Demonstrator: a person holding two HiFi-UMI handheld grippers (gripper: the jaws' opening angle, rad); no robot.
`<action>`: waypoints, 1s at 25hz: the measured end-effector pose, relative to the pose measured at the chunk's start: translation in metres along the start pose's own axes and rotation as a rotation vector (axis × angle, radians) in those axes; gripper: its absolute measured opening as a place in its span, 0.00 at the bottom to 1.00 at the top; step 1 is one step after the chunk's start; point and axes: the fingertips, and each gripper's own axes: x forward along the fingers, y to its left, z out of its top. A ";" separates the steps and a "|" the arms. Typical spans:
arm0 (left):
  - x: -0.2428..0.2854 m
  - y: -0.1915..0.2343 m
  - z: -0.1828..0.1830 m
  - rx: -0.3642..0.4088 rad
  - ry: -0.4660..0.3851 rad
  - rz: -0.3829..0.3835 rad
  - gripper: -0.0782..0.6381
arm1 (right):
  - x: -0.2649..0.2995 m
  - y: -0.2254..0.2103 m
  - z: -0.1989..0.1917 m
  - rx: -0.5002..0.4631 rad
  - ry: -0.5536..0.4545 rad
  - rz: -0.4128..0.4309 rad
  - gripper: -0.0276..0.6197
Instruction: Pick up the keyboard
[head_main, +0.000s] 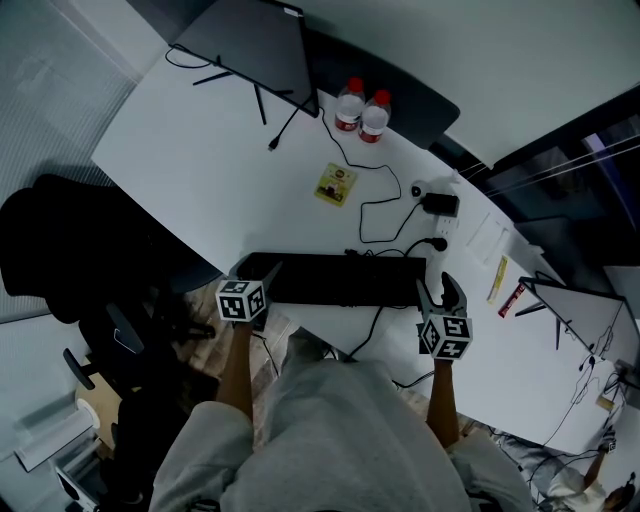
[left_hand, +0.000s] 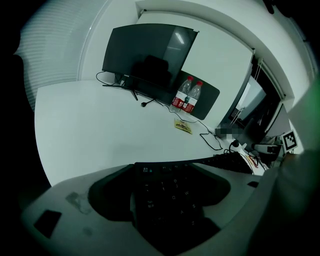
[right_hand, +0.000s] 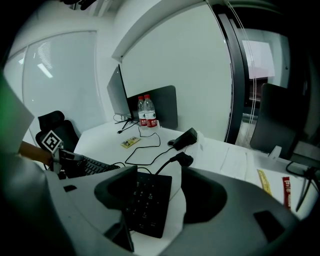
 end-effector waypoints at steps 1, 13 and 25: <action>0.000 0.000 0.000 -0.002 -0.004 0.001 0.54 | 0.000 -0.001 -0.001 0.001 0.002 0.000 0.46; 0.001 0.001 -0.001 0.004 -0.015 0.022 0.54 | 0.014 0.000 -0.008 0.032 0.023 0.043 0.50; 0.001 0.001 -0.001 0.009 -0.026 0.038 0.55 | 0.049 0.001 -0.036 0.092 0.098 0.082 0.59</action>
